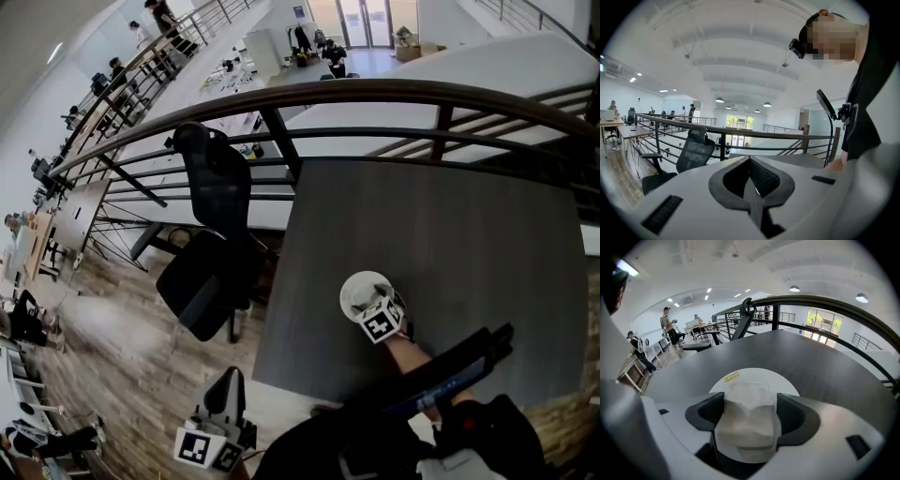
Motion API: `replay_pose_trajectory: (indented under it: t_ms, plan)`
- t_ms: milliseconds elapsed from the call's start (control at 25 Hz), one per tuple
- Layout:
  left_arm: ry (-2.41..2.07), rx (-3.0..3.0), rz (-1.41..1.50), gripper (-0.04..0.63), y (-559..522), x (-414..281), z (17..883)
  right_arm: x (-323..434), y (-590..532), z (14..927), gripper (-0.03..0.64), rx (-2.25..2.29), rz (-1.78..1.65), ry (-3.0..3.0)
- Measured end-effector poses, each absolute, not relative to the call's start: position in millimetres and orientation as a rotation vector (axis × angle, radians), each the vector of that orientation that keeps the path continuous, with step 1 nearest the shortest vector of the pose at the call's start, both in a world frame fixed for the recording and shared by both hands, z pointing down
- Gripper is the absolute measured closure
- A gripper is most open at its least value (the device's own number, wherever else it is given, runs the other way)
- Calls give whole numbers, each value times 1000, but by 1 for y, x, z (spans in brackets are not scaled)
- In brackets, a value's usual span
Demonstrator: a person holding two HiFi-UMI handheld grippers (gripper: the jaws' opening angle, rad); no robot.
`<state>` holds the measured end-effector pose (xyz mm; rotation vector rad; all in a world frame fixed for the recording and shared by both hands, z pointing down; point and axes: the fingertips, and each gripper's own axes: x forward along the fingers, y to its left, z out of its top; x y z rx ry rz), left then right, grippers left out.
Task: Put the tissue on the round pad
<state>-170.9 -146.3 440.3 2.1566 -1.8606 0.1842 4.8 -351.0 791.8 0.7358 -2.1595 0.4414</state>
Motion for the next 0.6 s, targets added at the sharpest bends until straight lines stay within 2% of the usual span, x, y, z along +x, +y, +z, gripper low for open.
replay_pose_trajectory:
  t_ms: [360, 520, 560, 600]
  plan:
    - [-1817, 2228, 56, 592, -158, -156, 420, -2, -362, 734, 285, 843, 331, -2288]
    - [-1800, 2247, 118, 592, -159, -157, 429, -3, -369, 694, 285, 918, 321, -2379]
    - [-1789, 2260, 103, 592, -162, -154, 427, -3, -370, 682, 294, 940, 329, -2403]
    - [-1781, 2269, 104, 592, -163, -152, 427, -1, -372, 670, 367, 962, 328, -2426]
